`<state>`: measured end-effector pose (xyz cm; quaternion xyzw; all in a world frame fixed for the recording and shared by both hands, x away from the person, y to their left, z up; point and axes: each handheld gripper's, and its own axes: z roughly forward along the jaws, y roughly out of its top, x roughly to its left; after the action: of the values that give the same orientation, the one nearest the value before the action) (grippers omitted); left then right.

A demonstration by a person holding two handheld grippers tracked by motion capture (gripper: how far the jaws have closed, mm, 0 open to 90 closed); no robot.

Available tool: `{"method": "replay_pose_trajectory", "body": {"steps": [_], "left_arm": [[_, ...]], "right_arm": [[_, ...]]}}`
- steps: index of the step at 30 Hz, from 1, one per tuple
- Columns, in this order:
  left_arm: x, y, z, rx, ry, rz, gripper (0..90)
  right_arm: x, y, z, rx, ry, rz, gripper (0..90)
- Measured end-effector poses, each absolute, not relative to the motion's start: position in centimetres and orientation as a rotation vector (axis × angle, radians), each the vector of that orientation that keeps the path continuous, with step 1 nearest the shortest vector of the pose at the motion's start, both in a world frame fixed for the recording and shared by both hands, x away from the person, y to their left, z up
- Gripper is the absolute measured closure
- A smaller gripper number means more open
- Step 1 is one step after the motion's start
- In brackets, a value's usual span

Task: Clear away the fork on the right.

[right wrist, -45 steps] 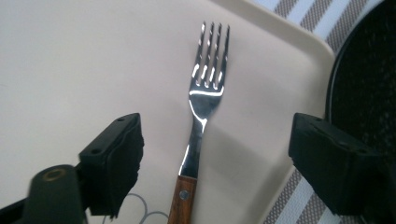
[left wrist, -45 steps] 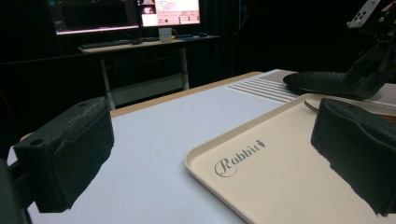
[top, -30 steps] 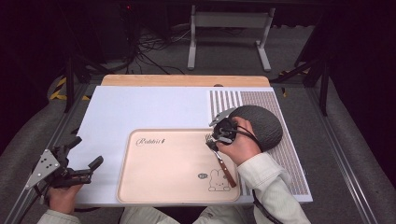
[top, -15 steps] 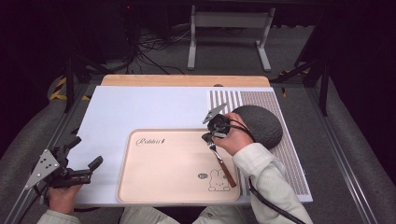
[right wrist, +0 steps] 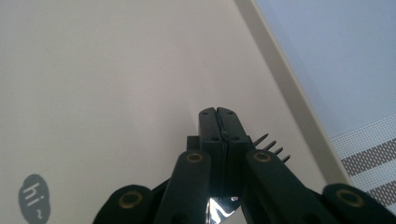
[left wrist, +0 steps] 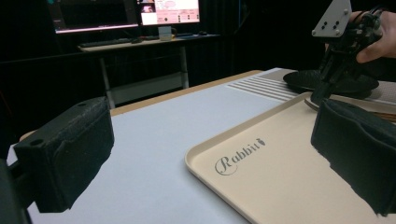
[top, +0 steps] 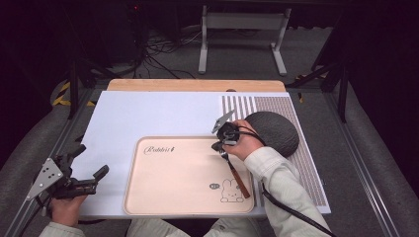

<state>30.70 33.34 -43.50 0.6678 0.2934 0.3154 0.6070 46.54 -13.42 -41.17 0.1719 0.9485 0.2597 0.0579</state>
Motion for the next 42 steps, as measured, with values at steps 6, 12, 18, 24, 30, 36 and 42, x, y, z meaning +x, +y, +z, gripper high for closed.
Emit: {"method": "replay_pose_trajectory", "body": {"steps": [6,12,18,24,30,36,42], "left_arm": [[30.7,33.3,-43.5,1.544,0.678,0.727,0.0],[30.7,33.3,-43.5,1.548,0.676,0.725,0.0],[30.7,33.3,-43.5,1.55,0.676,0.723,0.0],[30.7,33.3,-43.5,1.546,0.678,0.726,0.0],[30.7,33.3,-43.5,1.549,0.674,0.723,0.0],[30.7,33.3,-43.6,1.549,0.678,0.721,0.0],[30.7,33.3,-43.6,1.552,0.678,0.722,0.0]], "right_arm": [[46.8,-13.1,-41.8,0.517,2.878,0.761,90.0],[47.0,-13.0,-42.3,0.526,2.875,0.736,90.0],[47.2,-13.2,-42.6,0.548,2.86,0.727,90.0],[47.5,-13.6,-42.7,0.583,2.844,0.711,90.0],[47.7,-14.5,-42.6,0.632,2.828,0.685,90.0],[47.9,-15.3,-42.4,0.658,2.809,0.681,90.0],[48.0,-16.1,-42.4,0.69,2.799,0.666,90.0]]}}
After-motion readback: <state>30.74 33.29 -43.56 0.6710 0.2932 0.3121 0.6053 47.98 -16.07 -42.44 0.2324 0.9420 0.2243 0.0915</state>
